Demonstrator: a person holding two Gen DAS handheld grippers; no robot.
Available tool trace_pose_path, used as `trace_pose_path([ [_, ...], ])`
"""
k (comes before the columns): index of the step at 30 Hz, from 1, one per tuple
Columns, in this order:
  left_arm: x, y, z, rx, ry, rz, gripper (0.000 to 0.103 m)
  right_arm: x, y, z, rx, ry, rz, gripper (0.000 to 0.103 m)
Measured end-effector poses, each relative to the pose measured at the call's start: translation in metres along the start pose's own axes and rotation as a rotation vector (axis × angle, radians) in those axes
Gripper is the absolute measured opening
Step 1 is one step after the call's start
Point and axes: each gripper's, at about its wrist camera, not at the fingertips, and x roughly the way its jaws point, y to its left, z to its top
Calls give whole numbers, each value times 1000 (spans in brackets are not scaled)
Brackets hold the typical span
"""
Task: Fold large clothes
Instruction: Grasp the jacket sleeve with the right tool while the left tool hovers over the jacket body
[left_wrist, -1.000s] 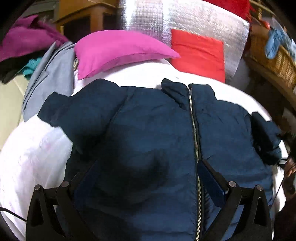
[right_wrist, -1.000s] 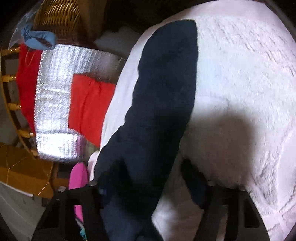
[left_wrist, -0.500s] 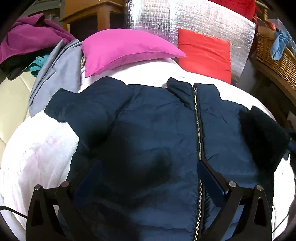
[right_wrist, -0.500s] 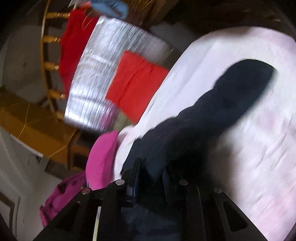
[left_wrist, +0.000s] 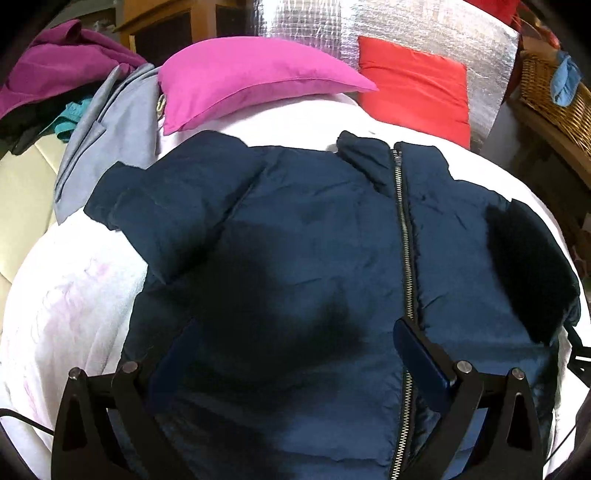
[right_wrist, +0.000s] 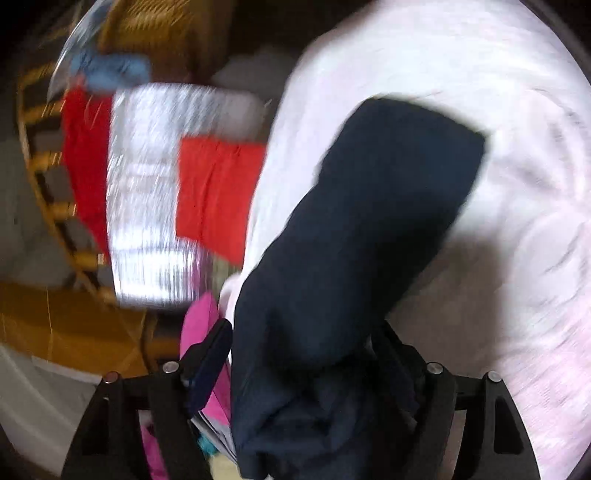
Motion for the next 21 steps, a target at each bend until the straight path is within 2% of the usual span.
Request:
trace_pose_path([
  [6, -2, -22, -6, 90, -13, 28, 103, 1, -16, 20, 43, -57, -7, 80],
  [8, -2, -24, -7, 101, -6, 30, 103, 7, -21, 23, 58, -65, -1, 62],
  [9, -1, -25, -8, 104, -4, 31, 103, 11, -22, 24, 64, -61, 2, 57],
  [11, -2, -23, -8, 101, -6, 36, 103, 15, -24, 25, 56, -60, -5, 36],
  [12, -2, -22, -8, 98, -9, 40, 103, 10, -22, 25, 44, -67, -12, 33],
  [14, -4, -19, -7, 90, -13, 43, 103, 7, -7, 19, -24, -99, -17, 25],
  [18, -8, -8, -3, 63, -27, 59, 103, 1, 48, -4, -271, -131, -23, 24],
  [21, -12, 3, 1, 37, -44, 77, 103, 5, 100, -44, -510, -102, 21, 24],
])
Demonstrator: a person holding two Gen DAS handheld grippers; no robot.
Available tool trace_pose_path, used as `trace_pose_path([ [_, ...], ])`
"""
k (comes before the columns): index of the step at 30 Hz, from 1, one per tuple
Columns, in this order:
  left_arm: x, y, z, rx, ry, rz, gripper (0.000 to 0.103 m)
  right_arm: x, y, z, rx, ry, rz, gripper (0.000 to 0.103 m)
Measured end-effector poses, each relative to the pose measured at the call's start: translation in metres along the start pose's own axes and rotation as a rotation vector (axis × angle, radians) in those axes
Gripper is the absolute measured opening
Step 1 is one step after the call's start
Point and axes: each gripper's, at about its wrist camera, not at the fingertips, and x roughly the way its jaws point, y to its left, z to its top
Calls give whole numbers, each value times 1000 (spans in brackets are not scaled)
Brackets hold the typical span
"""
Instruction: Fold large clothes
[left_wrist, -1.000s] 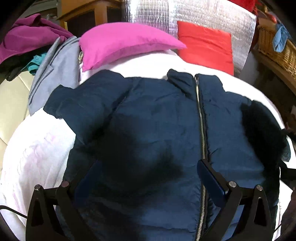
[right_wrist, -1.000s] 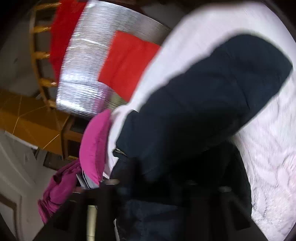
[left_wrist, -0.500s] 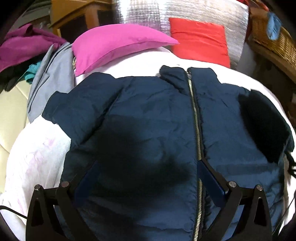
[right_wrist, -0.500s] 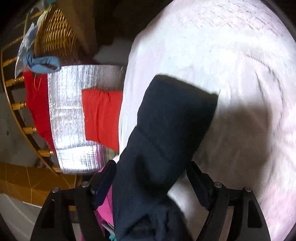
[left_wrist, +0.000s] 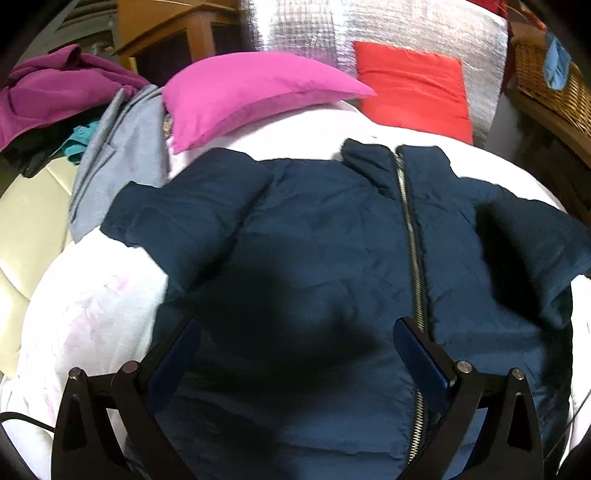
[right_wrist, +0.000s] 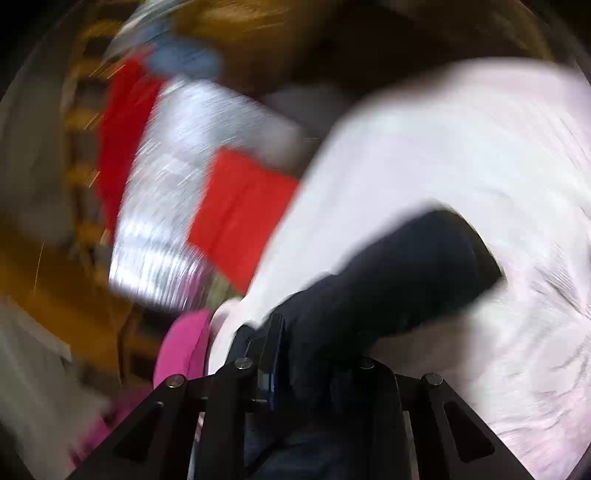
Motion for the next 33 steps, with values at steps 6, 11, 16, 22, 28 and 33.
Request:
trace_pose_path([
  [6, -8, 38, 7, -73, -41, 54, 103, 22, 101, -66, -324, 179, 200, 24],
  [11, -5, 72, 11, -154, -38, 77, 103, 44, 120, -145, -427, 423, 285, 24],
  [16, -2, 102, 14, -230, -32, 84, 103, 73, 106, -194, -394, 688, 246, 84],
  [22, -1, 102, 16, -235, -18, 15, 103, 38, 82, -156, -226, 674, 352, 84],
  [28, 7, 83, 18, -186, 34, -49, 103, -22, 41, -91, -134, 373, 210, 84],
  [33, 31, 101, 16, -265, 115, -69, 103, -33, 0, -53, -60, 221, 27, 81],
])
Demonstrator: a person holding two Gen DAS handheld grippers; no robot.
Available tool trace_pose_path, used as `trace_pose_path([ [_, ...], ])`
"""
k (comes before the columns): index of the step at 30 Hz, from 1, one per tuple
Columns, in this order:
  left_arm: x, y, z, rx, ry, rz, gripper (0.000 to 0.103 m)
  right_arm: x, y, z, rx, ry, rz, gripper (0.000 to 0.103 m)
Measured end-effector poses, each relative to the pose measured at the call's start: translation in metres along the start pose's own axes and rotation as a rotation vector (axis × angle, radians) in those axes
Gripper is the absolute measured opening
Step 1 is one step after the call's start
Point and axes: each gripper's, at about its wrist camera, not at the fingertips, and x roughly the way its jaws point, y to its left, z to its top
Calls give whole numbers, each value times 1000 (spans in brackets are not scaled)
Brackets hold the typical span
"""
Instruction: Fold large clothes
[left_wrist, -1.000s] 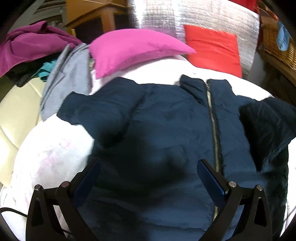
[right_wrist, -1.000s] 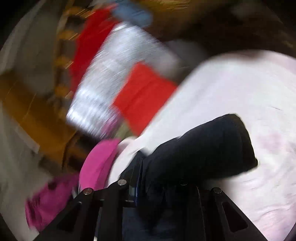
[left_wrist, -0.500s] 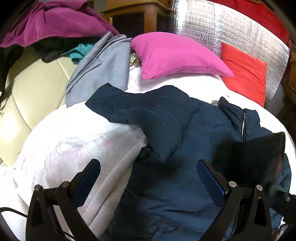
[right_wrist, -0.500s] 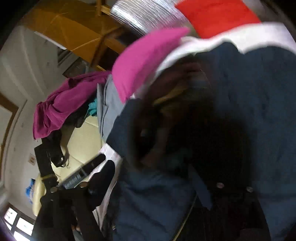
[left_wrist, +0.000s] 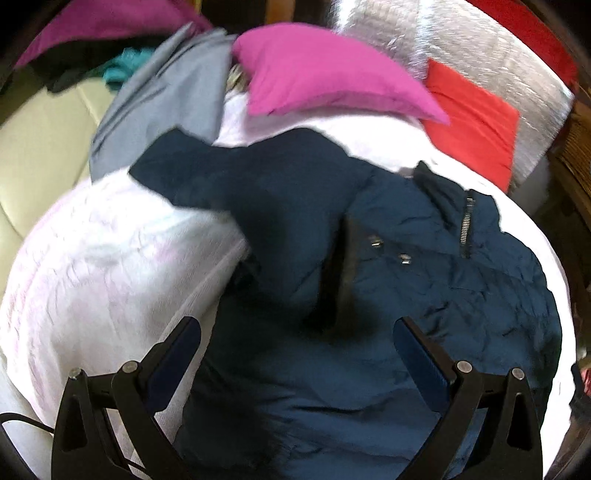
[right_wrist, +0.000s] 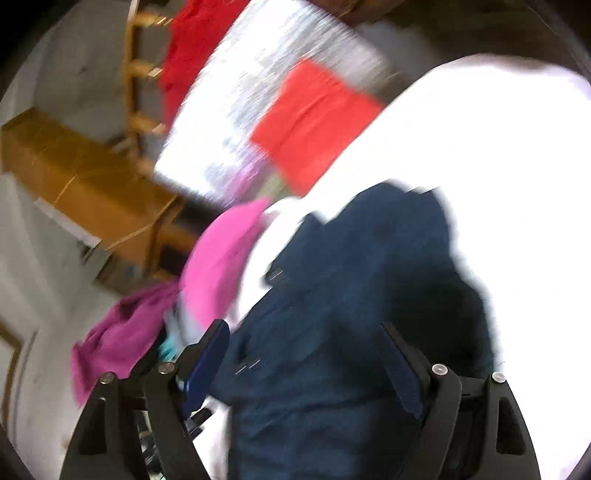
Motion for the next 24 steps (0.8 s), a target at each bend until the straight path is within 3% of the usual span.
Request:
trace_pose_path([
  [3, 14, 6, 3, -33, 36, -31, 98, -2, -31, 11, 41, -49, -116, 68],
  [6, 32, 2, 3, -29, 83, -70, 67, 1, -40, 18, 39, -53, -188, 66],
  [11, 50, -11, -1, 16, 108, -62, 64, 39, -33, 18, -18, 4, -267, 63],
  [12, 50, -14, -1, 36, 94, -56, 64, 42, -32, 17, -39, 13, -279, 58],
  [13, 51, -17, -1, 52, 85, -56, 57, 45, -32, 16, -52, 26, -291, 38],
  [15, 51, -21, -3, 84, 69, -90, 38, 47, -27, 15, -72, 33, -313, 30],
  [17, 51, -23, -2, 76, 71, -102, 33, 40, -20, 15, -95, 15, -315, 23],
  [20, 46, -24, -1, 84, 62, -88, 31, 32, -3, 15, -137, -35, -312, 24],
  [24, 51, -20, 3, 93, 104, -76, 35, 56, -15, 10, -129, 65, -415, 26],
])
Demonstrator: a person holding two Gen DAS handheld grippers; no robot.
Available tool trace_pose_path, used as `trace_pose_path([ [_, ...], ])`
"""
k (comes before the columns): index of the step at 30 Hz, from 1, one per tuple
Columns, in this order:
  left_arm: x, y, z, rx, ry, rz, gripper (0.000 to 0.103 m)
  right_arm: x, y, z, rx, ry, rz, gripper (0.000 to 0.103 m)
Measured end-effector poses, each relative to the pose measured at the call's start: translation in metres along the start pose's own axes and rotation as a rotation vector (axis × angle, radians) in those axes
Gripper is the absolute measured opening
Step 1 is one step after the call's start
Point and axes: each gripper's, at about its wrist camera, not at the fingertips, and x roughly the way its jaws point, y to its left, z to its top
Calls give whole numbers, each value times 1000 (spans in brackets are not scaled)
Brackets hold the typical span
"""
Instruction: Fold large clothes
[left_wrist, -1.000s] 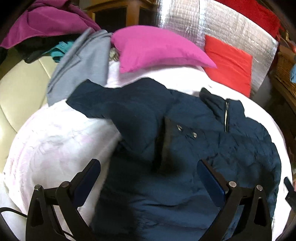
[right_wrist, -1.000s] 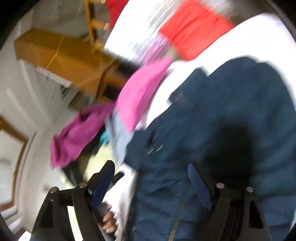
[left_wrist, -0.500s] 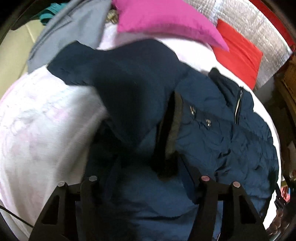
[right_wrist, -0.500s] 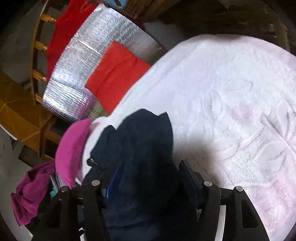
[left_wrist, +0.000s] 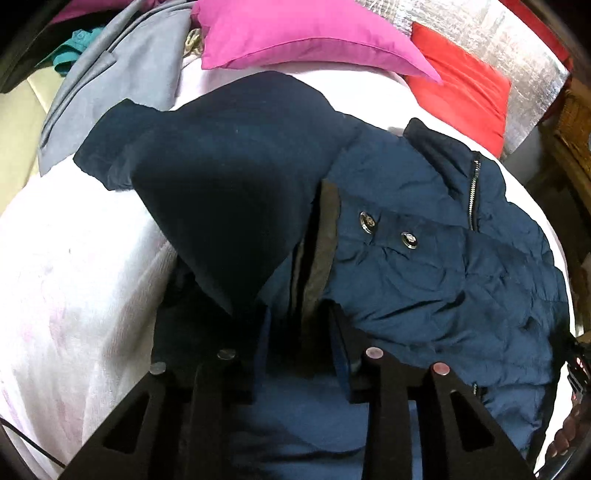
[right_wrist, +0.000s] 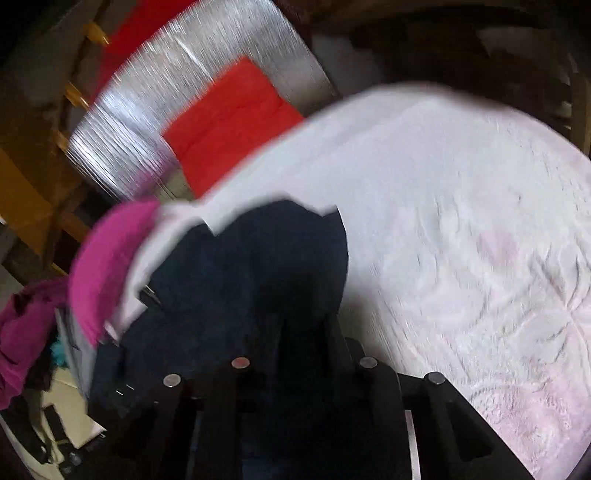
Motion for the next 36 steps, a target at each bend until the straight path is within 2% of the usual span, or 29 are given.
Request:
trace_pose_path([
  [1, -5, 2, 1, 0, 14, -14, 35, -3, 5, 2, -1, -11, -2, 26],
  [3, -19, 10, 3, -23, 15, -67, 37, -20, 11, 7, -7, -60, -7, 34],
  [4, -32, 18, 5, -37, 3, -113, 43, -32, 12, 8, -10, -105, -13, 50],
  [5, -43, 24, 6, -49, -15, -149, 48, -43, 15, 7, -17, -151, -16, 72],
  [6, -57, 33, 9, -62, -48, -174, 61, -53, 20, 5, -31, -196, -12, 81],
  [7, -71, 45, 12, -79, -101, -168, 67, -63, 27, 1, -56, -239, 12, 84],
  [8, -80, 54, 14, -91, -140, -145, 73, -67, 34, -2, -82, -251, 45, 84],
  [9, -91, 70, 18, -116, -193, -95, 74, -69, 41, -6, -106, -250, 79, 84],
  [11, -94, 93, 23, -172, -219, -62, 75, -63, 61, -19, -166, -211, 158, 82],
  [12, -90, 106, 26, -214, -212, -75, 75, -57, 69, -24, -184, -181, 191, 81],
  [14, -73, 137, 30, -343, -166, -161, 75, -43, 88, -38, -216, -96, 274, 71],
  [16, -53, 157, 31, -452, -125, -238, 75, -23, 105, -52, -254, -21, 313, 68],
  [19, -28, 165, 35, -535, -89, -337, 75, -6, 124, -69, -308, 37, 309, 66],
  [21, -18, 169, 41, -577, -97, -404, 75, 5, 134, -77, -324, 61, 313, 66],
  [27, 16, 182, 58, -666, -66, -471, 73, 15, 140, -81, -316, 75, 320, 66],
  [29, 23, 189, 61, -702, -70, -494, 65, 10, 131, -79, -308, 75, 317, 66],
  [32, 27, 192, 69, -712, -89, -525, 47, 13, 130, -76, -299, 74, 308, 66],
  [33, 28, 192, 72, -707, -93, -514, 39, 13, 128, -75, -296, 72, 307, 66],
  [36, 27, 189, 77, -672, -109, -473, 23, 12, 124, -71, -280, 68, 307, 66],
])
